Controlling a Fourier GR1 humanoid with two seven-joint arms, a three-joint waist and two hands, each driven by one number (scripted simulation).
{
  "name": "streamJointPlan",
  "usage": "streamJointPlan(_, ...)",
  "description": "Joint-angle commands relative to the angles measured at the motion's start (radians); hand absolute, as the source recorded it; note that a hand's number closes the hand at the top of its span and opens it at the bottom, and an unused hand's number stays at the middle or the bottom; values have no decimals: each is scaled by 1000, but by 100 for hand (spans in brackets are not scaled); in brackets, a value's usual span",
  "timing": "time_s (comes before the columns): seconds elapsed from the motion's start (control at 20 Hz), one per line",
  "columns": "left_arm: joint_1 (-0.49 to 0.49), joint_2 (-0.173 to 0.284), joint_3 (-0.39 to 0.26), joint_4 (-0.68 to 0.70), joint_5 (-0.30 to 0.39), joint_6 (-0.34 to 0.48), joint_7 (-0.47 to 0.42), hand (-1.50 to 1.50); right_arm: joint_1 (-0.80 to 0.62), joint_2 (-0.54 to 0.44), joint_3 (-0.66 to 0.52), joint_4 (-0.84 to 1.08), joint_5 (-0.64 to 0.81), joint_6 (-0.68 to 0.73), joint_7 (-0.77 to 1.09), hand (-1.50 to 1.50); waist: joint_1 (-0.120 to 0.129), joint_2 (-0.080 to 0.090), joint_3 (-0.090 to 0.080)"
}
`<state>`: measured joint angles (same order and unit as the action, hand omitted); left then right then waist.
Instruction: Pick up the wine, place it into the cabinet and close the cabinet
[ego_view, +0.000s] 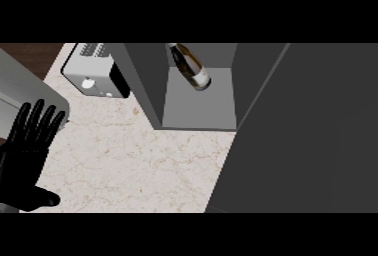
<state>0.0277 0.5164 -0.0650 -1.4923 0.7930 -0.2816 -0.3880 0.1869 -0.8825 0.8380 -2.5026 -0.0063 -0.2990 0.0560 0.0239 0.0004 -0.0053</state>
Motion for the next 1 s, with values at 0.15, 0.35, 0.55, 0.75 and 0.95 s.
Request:
streamJointPlan(0.15,-41,35,47,49,46,-65,15,-150,-117,189,75,-119,-73,5,126,150,17,10,-3)
streamJointPlan(0.35,-27,40,39,48,24,-63,16,-150,-163,252,45,-70,-103,9,132,150,40,13,-3)
streamJointPlan(0.55,-43,69,56,55,49,-88,42,-150,-235,290,16,-50,-120,30,210,150,57,14,-5)
streamJointPlan(0.75,-57,60,58,85,59,-115,38,-150,-384,398,-24,83,-126,27,284,150,62,15,-4)
streamJointPlan(0.95,-69,62,68,112,48,-119,33,-150,-606,564,-77,231,-136,-3,396,150,56,12,-4)
